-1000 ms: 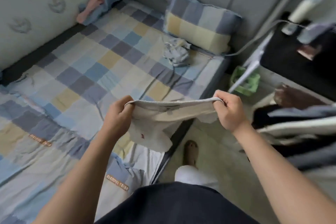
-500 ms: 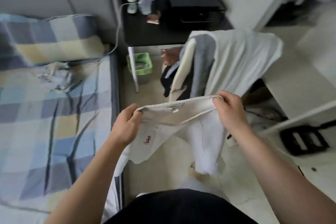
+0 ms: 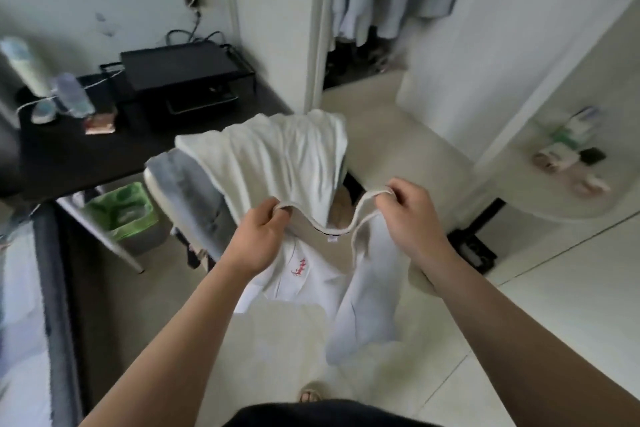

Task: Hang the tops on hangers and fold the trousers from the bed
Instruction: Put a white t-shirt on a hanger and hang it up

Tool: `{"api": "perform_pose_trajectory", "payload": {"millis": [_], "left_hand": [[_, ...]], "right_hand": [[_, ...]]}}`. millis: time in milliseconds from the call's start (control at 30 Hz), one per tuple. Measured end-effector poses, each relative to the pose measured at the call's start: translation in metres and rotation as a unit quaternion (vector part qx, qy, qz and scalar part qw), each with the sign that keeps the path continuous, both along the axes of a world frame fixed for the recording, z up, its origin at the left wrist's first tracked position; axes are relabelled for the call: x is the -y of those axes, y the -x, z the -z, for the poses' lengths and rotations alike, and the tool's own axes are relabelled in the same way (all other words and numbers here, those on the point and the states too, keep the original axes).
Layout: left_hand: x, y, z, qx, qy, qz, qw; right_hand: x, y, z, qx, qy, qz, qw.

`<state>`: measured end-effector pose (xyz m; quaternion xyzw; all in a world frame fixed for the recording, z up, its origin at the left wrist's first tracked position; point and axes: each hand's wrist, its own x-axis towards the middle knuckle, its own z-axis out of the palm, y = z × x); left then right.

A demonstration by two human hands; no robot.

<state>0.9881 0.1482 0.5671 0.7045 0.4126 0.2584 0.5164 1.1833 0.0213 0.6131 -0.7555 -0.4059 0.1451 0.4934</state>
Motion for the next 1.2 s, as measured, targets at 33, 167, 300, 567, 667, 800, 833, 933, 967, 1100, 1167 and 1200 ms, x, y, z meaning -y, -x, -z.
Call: {"api": "perform_pose_trajectory", "payload": {"millis": [33, 167, 300, 567, 667, 800, 833, 933, 967, 1100, 1167, 1200], "left_hand": [[-0.007, -0.021, -0.010, 0.008, -0.008, 0.007, 1.000], [-0.040, -0.101, -0.062, 0.063, -0.054, 0.029, 0.996], [-0.078, -0.177, -0.128, 0.126, -0.096, 0.064, 0.985], [-0.171, -0.289, -0.275, 0.217, -0.156, 0.155, 0.951], [-0.203, -0.322, -0.340, 0.250, -0.180, 0.181, 0.934], [-0.242, -0.358, -0.428, 0.289, -0.222, 0.202, 0.909], [-0.250, -0.366, -0.449, 0.296, -0.233, 0.208, 0.903], [-0.273, -0.390, -0.501, 0.304, -0.261, 0.216, 0.890], [-0.280, -0.399, -0.516, 0.306, -0.272, 0.214, 0.887], [-0.300, -0.428, -0.565, 0.284, -0.355, 0.196, 0.869], [-0.306, -0.440, -0.582, 0.270, -0.375, 0.192, 0.866], [-0.307, -0.446, -0.590, 0.266, -0.383, 0.189, 0.864]], "right_hand": [[-0.003, -0.014, -0.008, 0.005, -0.006, 0.009, 1.000], [-0.021, -0.068, -0.049, 0.047, -0.046, 0.051, 0.997], [-0.048, -0.114, -0.103, 0.099, -0.090, 0.090, 0.987], [-0.124, -0.184, -0.236, 0.176, -0.167, 0.151, 0.958], [-0.154, -0.206, -0.297, 0.219, -0.191, 0.204, 0.935], [-0.186, -0.228, -0.385, 0.249, -0.215, 0.268, 0.906], [-0.192, -0.233, -0.405, 0.253, -0.218, 0.280, 0.900], [-0.203, -0.249, -0.460, 0.263, -0.221, 0.320, 0.883], [-0.206, -0.255, -0.476, 0.267, -0.212, 0.334, 0.879], [-0.214, -0.278, -0.532, 0.281, -0.123, 0.382, 0.872], [-0.216, -0.289, -0.552, 0.310, -0.043, 0.413, 0.855], [-0.217, -0.295, -0.559, 0.327, -0.002, 0.427, 0.843]]}}
